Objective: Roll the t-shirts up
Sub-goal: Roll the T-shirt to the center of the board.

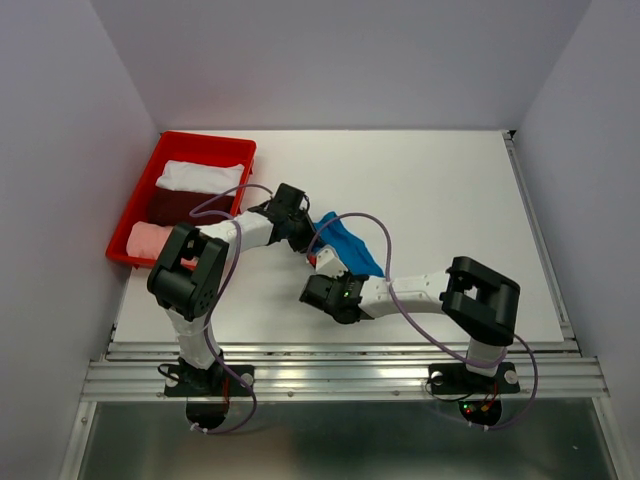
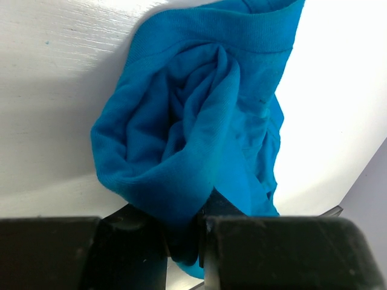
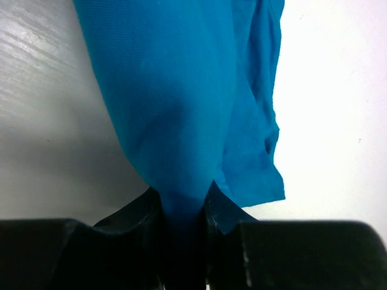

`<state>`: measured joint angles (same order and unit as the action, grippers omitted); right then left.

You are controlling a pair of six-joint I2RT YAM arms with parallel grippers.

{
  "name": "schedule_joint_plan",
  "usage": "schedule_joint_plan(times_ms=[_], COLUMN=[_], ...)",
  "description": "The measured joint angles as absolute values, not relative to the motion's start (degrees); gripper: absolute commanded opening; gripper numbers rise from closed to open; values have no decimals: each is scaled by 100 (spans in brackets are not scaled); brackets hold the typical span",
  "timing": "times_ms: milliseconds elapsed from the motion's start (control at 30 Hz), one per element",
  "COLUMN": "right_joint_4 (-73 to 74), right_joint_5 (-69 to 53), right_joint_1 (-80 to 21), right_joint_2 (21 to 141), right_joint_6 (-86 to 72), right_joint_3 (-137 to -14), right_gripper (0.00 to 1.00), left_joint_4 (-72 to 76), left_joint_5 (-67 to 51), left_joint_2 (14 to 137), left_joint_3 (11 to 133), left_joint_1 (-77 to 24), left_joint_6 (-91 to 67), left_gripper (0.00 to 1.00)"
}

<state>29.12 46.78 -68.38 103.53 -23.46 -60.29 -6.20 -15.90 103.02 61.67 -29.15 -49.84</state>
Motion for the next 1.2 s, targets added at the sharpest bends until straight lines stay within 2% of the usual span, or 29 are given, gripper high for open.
schedule_joint_plan(times_ms=[67, 167, 200, 300, 367, 667, 933, 1100, 1200], right_joint_4=[2895, 2751, 2705, 2475, 2324, 1627, 633, 75, -242], right_joint_5=[4650, 4403, 4324, 3806, 3516, 2248, 622, -191, -541], right_joint_1=[-6831, -6807, -6792, -6663, -6567, -6018, -5142, -4729, -4545], right_joint_2=[10348, 10221, 10167, 9817, 9633, 9024, 8377, 8197, 8097], right_joint_6=[-2340, -2335, -2338, -2383, -2429, -2797, -3345, -3662, -3830], right_joint_3=[-6029, -5957, -5918, -5732, -5607, -5033, -4156, -3752, -3514], right_gripper=[1, 1, 1, 1, 1, 1, 1, 1, 1], left_joint_4=[-593, -569, -572, -591, -646, -1048, -1406, -1422, -1417], left_joint_5=[-1614, -1651, -1673, -1695, -1695, -1562, -1100, -1000, -1002], left_joint_2=[10300, 10285, 10261, 10141, 10027, 9631, 9258, 9155, 9155], left_joint_3=[6163, 6143, 6132, 6060, 6045, 6125, 6302, 6305, 6302], left_joint_1=[-2915, -2906, -2902, -2886, -2873, -2823, -2753, -2751, -2751], left_joint_6=[-4941, -4860, -4827, -4737, -4683, -4407, -4233, -4202, -4195], left_gripper=[2, 21, 32, 50, 55, 56, 55, 49, 42])
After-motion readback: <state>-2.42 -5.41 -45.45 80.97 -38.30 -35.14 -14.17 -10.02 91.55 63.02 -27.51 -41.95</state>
